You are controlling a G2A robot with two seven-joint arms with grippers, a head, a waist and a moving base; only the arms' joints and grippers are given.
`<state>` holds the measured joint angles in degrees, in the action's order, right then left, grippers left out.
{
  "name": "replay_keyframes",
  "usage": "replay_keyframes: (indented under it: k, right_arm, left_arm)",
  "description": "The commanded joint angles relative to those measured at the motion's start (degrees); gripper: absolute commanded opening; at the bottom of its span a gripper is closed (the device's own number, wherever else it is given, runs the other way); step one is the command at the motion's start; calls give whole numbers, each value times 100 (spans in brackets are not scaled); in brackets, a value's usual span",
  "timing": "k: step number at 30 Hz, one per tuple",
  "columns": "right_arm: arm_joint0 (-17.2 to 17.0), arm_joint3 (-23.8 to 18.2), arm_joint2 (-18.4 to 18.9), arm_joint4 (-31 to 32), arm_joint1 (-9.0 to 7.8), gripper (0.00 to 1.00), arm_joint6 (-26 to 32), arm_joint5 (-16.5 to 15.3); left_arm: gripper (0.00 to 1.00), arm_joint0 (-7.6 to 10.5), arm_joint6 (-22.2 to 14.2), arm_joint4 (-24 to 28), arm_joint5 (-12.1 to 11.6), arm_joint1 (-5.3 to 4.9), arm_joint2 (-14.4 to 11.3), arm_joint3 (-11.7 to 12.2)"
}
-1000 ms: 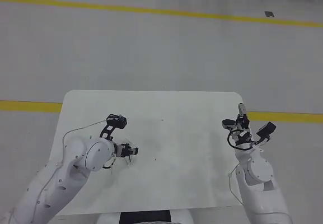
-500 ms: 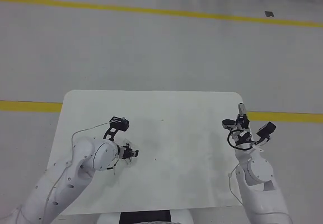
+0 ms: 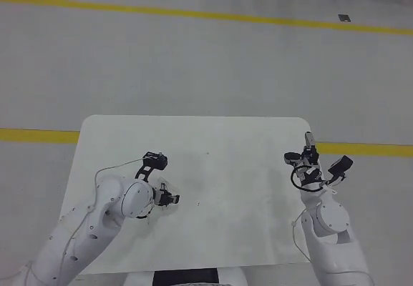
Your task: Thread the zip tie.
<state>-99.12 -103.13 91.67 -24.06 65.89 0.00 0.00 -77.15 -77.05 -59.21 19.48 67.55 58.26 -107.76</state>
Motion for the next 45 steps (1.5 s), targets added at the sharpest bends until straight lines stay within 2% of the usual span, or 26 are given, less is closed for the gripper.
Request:
replay_keyframes:
  k: [1, 8, 11, 15, 17, 23, 26, 31, 34, 36, 37, 39, 42, 45]
  right_arm:
    - [0, 0, 0, 0, 0, 100, 0, 0]
    - [0, 0, 0, 0, 0, 100, 0, 0]
    - [0, 0, 0, 0, 0, 100, 0, 0]
    - [0, 0, 0, 0, 0, 100, 0, 0]
    - [0, 0, 0, 0, 0, 100, 0, 0]
    - [0, 0, 0, 0, 0, 100, 0, 0]
    - [0, 0, 0, 0, 0, 100, 0, 0]
    - [0, 0, 0, 0, 0, 100, 0, 0]
    - [0, 0, 0, 0, 0, 100, 0, 0]
    - [0, 0, 0, 0, 0, 100, 0, 0]
    - [0, 0, 0, 0, 0, 100, 0, 0]
    - [0, 0, 0, 0, 0, 100, 0, 0]
    - [0, 0, 0, 0, 0, 100, 0, 0]
    - [0, 0, 0, 0, 0, 100, 0, 0]
  left_arm:
    - [100, 5, -14, -25, 0, 4, 7, 10]
    - [100, 5, -14, -25, 0, 4, 7, 10]
    - [100, -29, 115, 77, 0, 11, 16, 115]
    - [100, 19, -75, 74, 0, 66, 35, 224]
    - [100, 33, -59, -9, 0, 97, 26, 210]
    - [100, 33, -59, -9, 0, 97, 26, 210]
    - [100, 7, 142, 135, -87, 97, 49, 177]
    - [100, -68, 136, 330, -76, 72, 132, -18]
    - [84, -71, 150, 302, -44, 58, 146, 1]
    - [51, -76, 193, 357, -35, 59, 110, 45]
    - [45, -70, 222, 369, -38, 60, 94, 79]
    - [40, -45, 300, 433, -24, 64, 75, 158]
    - [17, -34, 400, 552, -28, 68, 56, 216]
    - [15, -11, 436, 526, 0, 67, 11, 265]
